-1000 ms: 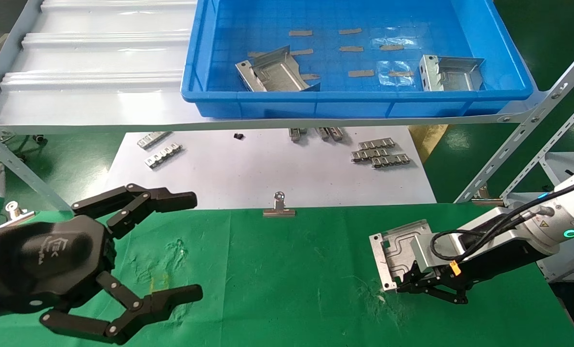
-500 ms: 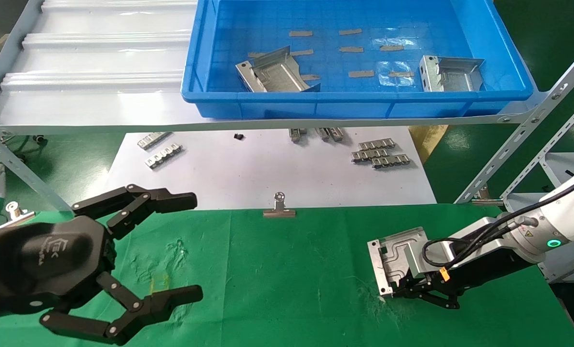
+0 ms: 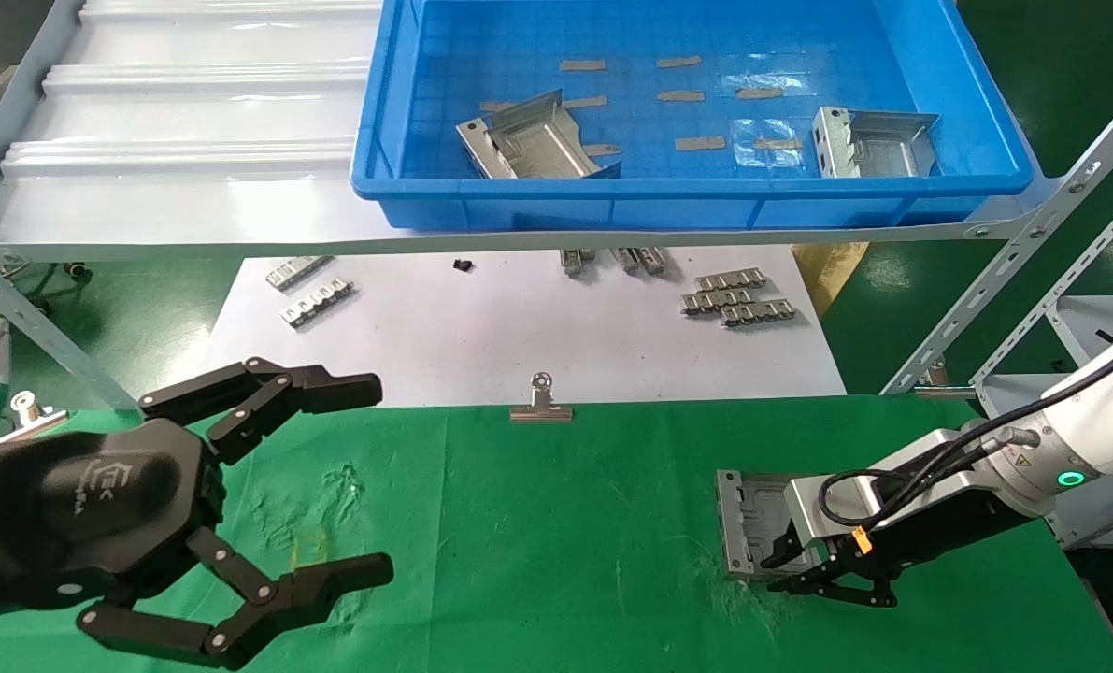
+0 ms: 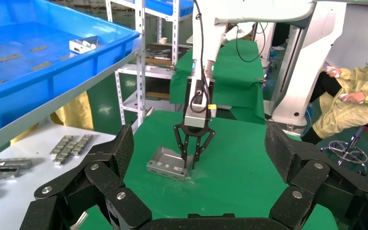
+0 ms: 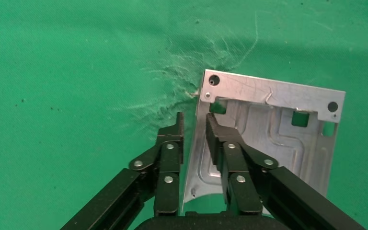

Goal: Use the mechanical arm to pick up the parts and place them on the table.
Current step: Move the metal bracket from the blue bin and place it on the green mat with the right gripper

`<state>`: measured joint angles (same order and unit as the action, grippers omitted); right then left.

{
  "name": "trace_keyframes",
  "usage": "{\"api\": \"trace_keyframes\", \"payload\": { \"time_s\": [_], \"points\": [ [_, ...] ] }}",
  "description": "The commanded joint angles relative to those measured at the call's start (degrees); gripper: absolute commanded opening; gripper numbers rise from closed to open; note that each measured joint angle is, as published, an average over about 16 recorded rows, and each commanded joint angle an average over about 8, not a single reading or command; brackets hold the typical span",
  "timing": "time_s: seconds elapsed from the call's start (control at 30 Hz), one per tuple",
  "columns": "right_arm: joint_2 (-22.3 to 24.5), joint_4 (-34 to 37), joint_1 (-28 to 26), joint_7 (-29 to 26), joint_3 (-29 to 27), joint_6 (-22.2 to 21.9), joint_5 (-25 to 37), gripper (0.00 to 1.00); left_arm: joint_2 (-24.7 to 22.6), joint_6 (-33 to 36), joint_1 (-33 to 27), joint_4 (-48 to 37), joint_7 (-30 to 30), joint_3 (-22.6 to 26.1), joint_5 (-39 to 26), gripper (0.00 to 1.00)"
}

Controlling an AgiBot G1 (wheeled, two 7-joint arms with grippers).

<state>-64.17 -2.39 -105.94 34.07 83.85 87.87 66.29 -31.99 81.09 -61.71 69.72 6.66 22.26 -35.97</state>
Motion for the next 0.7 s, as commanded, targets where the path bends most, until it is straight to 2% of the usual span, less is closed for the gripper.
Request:
{"api": "trace_keyframes", "payload": {
  "time_s": [0.03, 0.23, 0.5, 0.7],
  "points": [
    [-0.2, 0.3, -0.2, 0.4, 0.2, -0.1, 0.3, 1.00, 0.0, 0.0, 0.0, 0.0, 0.0, 0.0, 0.0, 1.00],
    [0.6, 0.4, -2.1, 0.0, -1.8, 2.1, -2.7, 1.00, 0.0, 0.0, 0.0, 0.0, 0.0, 0.0, 0.0, 1.00],
    [2.7, 0.0, -2.2, -4.2, -6.7, 3.3, -10.1, 1.00, 0.0, 0.0, 0.0, 0.0, 0.0, 0.0, 0.0, 1.00],
    [3.1, 0.1, -2.0, -4.5, -7.4, 3.3, -11.2, 1.00, 0.0, 0.0, 0.0, 0.0, 0.0, 0.0, 0.0, 1.00]
  ]
}}
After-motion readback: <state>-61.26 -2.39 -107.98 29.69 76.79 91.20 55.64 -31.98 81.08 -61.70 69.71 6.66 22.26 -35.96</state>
